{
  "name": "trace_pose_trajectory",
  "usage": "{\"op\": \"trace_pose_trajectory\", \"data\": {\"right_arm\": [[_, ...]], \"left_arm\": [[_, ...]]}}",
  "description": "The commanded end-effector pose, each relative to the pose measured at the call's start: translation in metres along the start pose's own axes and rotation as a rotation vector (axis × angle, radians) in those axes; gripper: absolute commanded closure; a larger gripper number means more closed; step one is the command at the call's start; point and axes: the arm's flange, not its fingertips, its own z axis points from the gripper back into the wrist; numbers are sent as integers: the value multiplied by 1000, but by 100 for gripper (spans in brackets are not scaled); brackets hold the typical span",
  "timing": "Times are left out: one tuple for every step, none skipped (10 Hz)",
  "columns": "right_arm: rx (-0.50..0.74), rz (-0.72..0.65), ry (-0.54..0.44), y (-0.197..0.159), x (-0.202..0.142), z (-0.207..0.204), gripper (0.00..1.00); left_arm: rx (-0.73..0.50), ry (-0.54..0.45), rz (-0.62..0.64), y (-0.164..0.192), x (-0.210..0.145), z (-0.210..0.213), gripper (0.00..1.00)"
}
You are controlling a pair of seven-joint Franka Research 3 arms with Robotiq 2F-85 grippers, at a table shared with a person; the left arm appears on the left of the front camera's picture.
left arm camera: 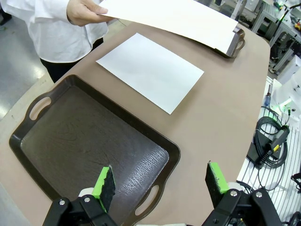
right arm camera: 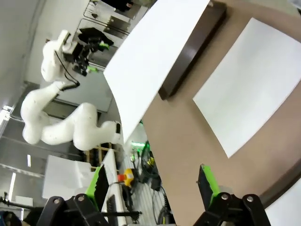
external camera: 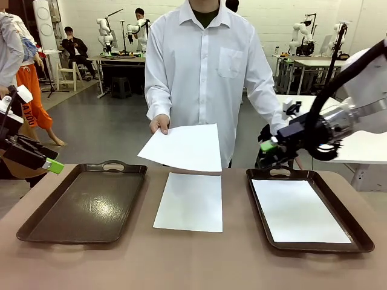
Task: Sort the A4 documents.
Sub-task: Receive the A4 Paper.
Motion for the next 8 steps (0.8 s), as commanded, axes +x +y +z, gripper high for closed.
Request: {"op": "trace_pose_trajectory", "data": {"right_arm": [[58,-90,-63,-11,29,-18,0],[79,-125,-89,-18,37,-31,0],[114,-162,-117,-24,43,-42,0],[135,-191,-135,-29,48,-55,0],[138,-212,-147,-33,51,-65,0],[135,-256,-193,-38,52,-72,0],[134,-286,-226,-42,54,-81,0],[147,-309,-246,-44,56,-91,0]], "left_arm": [[-8,-19,-12,3,-2,0,0],[-8,-19,-12,3,-2,0,0],[-8,-19,-12,3,-2,0,0],[-8,-19,-12,3,-2,0,0],[-8,-19,-12,3,-2,0,0],[-8,-19,-12,3,-2,0,0],[-8,-19,-12,3,-2,0,0],[-8,-19,-12,3,-2,0,0]]}}
